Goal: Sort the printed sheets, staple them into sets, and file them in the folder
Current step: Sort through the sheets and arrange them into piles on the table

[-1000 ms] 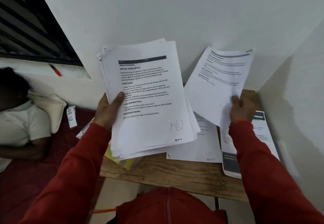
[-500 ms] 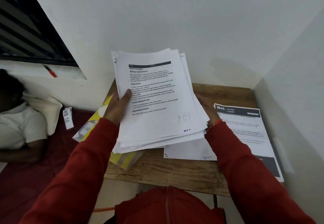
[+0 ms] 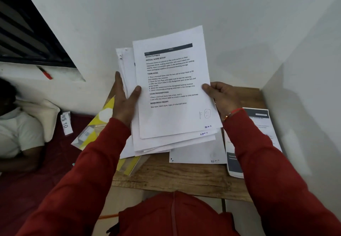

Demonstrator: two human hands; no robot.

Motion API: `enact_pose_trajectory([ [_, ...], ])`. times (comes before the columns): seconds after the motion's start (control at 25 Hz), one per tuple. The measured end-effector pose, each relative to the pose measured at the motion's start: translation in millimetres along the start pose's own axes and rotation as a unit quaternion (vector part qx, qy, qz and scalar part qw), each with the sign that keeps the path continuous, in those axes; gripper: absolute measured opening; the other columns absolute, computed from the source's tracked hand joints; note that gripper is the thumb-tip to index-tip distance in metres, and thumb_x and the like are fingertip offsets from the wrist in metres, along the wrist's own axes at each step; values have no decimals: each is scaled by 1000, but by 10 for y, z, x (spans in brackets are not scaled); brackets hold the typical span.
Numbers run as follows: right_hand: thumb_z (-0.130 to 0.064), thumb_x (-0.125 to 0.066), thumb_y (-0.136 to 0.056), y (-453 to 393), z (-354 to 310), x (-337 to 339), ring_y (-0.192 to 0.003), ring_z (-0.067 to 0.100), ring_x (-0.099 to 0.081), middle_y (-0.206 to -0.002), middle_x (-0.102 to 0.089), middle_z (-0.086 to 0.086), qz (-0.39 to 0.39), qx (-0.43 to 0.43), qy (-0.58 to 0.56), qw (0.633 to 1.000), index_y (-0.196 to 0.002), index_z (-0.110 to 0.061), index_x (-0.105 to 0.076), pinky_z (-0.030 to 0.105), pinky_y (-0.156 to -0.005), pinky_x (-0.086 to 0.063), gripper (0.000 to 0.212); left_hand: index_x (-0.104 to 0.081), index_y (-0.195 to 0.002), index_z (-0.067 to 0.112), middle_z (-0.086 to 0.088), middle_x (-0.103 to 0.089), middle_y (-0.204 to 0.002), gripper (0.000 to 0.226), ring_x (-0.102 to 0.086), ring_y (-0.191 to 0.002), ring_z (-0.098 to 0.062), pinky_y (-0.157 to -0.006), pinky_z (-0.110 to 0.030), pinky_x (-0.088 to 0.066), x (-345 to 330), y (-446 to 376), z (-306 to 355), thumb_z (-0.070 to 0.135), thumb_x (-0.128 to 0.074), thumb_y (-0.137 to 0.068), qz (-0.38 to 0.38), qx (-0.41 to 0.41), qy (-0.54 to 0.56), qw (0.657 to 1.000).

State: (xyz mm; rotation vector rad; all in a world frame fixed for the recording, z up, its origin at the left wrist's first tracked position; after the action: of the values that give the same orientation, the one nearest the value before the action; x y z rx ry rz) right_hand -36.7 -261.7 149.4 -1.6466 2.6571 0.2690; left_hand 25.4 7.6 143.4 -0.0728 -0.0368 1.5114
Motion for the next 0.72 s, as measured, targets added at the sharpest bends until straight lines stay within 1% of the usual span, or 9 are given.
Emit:
enact_pose_trajectory([
  [0.12,-10,-65,-90,6,70,64,-67,15,-64,-74,-73,-1,-3,13,3,1000,-77,-18,-71,34,-75,-54,16,-56,-126,19,-5,-66,-124,32,-64,-111,-24,-86,-34,-57,-55,60,-47,10,-58,-95,-29,68,92,993],
  [0.2,-8,-62,-92,8,156,78,-70,16,-65,-76,-73,-1,-4,24,20,1000,-83,-15,-72,32,-75,-54,15,-64,-110,24,0,-72,-111,24,-68,-102,-24,-84,-37,-58,-52,91,-96,7,-57,-95,-32,72,91,993],
  [0.32,-14,-63,-92,-33,333,48,-78,21,-62,-87,-71,11,1,24,54,998,-87,-12,-73,36,-77,-52,11,-65,-111,23,-3,-72,-111,22,-68,-102,-26,-89,-42,-56,148,71,-215,13,-63,-92,-28,71,58,995],
  [0.4,-19,-63,-91,-117,426,47,-75,18,-58,-85,-71,16,49,36,140,988,-85,-8,-72,36,-76,-51,15,-61,-121,13,-6,-71,-112,33,-67,-104,-28,-90,-41,-55,415,37,-230,20,-68,-89,-1,55,13,998],
  [0.44,-20,-63,-91,-173,473,59,-73,18,-56,-83,-69,18,77,45,192,977,-85,-3,-71,35,-74,-50,19,-59,-122,9,-1,-71,-107,36,-68,-100,-21,-87,-34,-56,607,31,-222,19,-68,-89,25,44,-13,999],
  [0.52,-18,-62,-91,-267,550,66,-71,21,-53,-75,-64,17,112,61,261,957,-84,4,-68,35,-71,-46,24,-59,-120,8,13,-68,-98,27,-67,-84,4,-76,-12,-53,1076,61,-183,11,-62,-93,98,23,-46,994],
  [0.56,-17,-61,-92,-303,587,66,-72,23,-54,-75,-63,15,123,65,280,950,-85,4,-68,35,-70,-44,23,-59,-118,9,13,-67,-98,24,-64,-77,12,-71,-5,-50,1332,98,-170,9,-60,-94,131,9,-57,990],
  [0.64,-16,-60,-92,-361,660,-2,-77,23,-55,-81,-65,13,130,58,289,947,-90,2,-69,32,-70,-41,20,-60,-114,13,15,-70,-93,19,-61,-72,17,-69,-5,-49,1893,220,-182,11,-58,-95,189,11,-79,979],
  [0.72,-16,-59,-93,-401,740,-175,-83,21,-57,-88,-67,9,118,36,282,952,-97,-3,-70,26,-73,-39,18,-62,-107,19,21,-71,-89,14,-64,-79,13,-79,-12,-53,2376,382,-216,12,-58,-96,229,26,-75,970],
])
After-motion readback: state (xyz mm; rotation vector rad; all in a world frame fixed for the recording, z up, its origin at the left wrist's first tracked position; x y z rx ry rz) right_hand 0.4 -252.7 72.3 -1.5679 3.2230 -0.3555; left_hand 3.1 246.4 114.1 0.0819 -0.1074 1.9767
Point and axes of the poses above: each hand's wrist, its own y-axis away from the middle knuckle, its own x-axis out of the back of the hand, z = x × y, the point moved 2 cm from there along -y, towards the middle knuckle
